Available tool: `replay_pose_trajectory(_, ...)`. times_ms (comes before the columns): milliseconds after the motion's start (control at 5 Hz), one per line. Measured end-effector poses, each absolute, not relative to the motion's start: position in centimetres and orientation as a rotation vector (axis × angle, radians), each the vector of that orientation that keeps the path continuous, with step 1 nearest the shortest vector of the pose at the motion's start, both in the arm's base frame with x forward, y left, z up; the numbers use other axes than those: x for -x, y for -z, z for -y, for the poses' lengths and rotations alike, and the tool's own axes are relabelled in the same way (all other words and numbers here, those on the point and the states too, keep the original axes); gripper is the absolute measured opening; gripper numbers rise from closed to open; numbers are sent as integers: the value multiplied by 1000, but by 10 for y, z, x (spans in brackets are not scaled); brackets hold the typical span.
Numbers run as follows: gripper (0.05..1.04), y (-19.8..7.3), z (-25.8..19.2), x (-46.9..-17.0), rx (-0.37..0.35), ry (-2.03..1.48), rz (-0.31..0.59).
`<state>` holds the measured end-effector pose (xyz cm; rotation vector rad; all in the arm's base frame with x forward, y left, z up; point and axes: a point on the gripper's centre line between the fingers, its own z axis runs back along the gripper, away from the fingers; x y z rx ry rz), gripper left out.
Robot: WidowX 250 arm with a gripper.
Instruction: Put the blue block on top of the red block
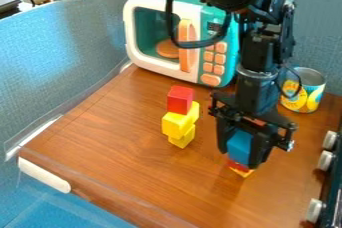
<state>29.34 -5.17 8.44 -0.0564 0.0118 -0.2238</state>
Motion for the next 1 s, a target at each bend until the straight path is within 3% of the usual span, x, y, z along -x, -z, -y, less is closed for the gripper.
replay_pose_trajectory(1000, 607, -76, 48, -334, 63, 191, -28)
